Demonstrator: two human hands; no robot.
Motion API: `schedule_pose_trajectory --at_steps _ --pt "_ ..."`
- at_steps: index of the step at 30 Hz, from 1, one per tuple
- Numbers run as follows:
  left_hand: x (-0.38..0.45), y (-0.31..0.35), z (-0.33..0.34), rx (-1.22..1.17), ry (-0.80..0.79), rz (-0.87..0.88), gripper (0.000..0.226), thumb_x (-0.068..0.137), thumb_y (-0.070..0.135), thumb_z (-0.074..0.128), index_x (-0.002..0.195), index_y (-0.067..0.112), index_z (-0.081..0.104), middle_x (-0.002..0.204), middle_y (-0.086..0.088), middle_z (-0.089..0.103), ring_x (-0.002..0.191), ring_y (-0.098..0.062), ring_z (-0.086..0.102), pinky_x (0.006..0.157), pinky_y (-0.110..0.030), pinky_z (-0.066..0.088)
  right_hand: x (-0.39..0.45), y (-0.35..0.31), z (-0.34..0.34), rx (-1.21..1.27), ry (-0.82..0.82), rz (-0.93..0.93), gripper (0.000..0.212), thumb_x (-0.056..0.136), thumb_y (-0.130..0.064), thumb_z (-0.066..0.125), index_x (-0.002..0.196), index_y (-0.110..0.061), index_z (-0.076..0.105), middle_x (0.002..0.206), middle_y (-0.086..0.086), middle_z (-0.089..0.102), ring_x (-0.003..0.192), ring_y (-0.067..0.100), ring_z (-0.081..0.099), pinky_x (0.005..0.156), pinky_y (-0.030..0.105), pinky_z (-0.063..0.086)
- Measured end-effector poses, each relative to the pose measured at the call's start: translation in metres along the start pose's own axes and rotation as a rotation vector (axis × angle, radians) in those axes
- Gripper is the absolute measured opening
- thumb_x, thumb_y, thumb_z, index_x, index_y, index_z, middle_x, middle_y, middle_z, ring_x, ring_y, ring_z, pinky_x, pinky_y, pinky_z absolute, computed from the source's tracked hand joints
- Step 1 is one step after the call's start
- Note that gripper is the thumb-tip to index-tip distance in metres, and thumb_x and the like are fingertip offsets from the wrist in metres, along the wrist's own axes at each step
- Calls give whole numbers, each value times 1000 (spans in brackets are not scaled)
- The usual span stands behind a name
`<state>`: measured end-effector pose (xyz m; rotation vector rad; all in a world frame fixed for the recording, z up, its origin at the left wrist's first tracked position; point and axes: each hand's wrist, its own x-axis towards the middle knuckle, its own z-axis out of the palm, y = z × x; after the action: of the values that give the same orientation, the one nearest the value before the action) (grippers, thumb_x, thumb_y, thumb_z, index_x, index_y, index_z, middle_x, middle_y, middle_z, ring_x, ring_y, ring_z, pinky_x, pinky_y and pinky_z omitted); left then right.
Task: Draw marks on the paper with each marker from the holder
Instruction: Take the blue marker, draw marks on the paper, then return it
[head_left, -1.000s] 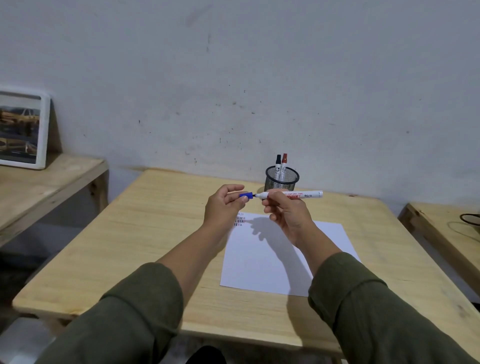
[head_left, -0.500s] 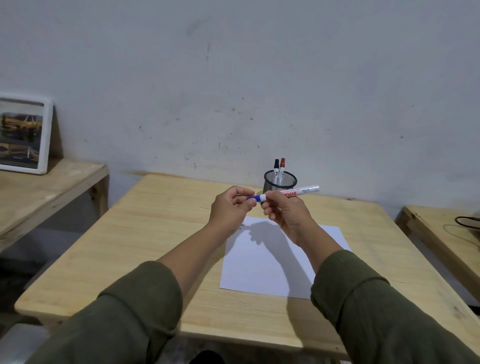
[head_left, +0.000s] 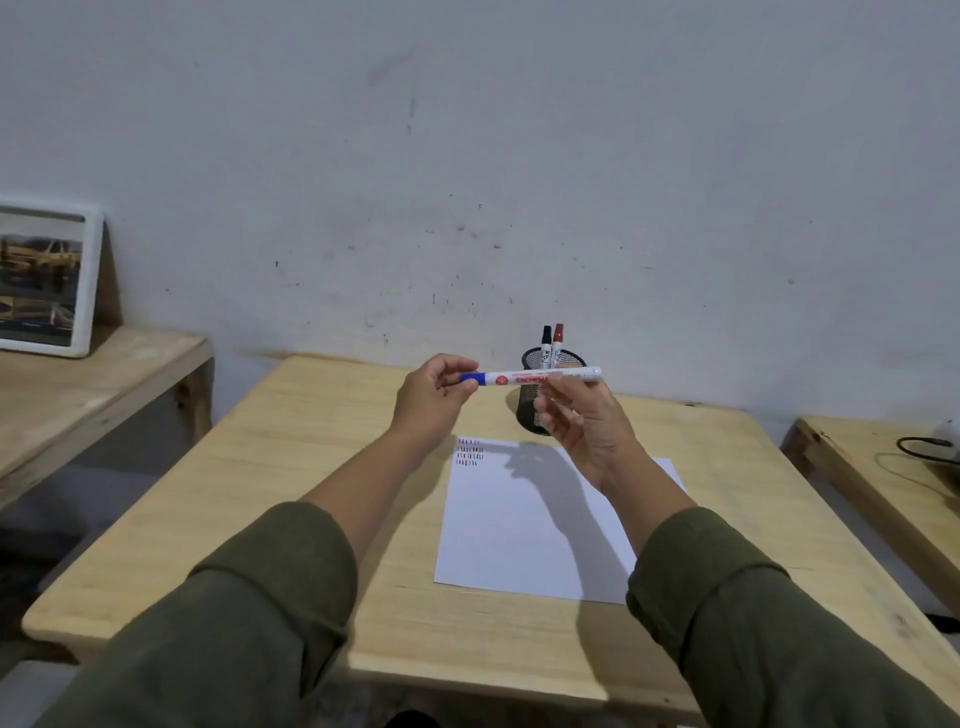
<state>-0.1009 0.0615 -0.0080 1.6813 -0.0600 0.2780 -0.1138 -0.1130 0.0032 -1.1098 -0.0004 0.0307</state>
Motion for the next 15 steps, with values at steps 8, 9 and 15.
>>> schedule_pose_trajectory --at_steps 8,9,15 --pt "25 26 3 -184 -1 -34 22 91 8 52 111 16 56 87 7 65 78 -8 53 78 -22 46 5 -21 -9 -469 -54 -21 8 81 -7 68 79 -8 60 70 7 65 63 19 62 61 23 53" --pt "28 31 7 -189 -3 -29 21 91 9 53 109 18 56 86 7 66 79 -9 53 77 -23 46 6 -23 -9 -549 -59 -37 6 82 -9 67 81 -8 61 72 7 65 64 19 62 59 23 52" --pt "51 61 44 -152 -19 11 17 85 20 62 101 25 58 110 -3 71 91 -11 60 90 -31 45 30 -33 -11 -847 -91 -263 8 86 -25 64 87 -32 69 73 1 66 64 11 57 65 21 45"
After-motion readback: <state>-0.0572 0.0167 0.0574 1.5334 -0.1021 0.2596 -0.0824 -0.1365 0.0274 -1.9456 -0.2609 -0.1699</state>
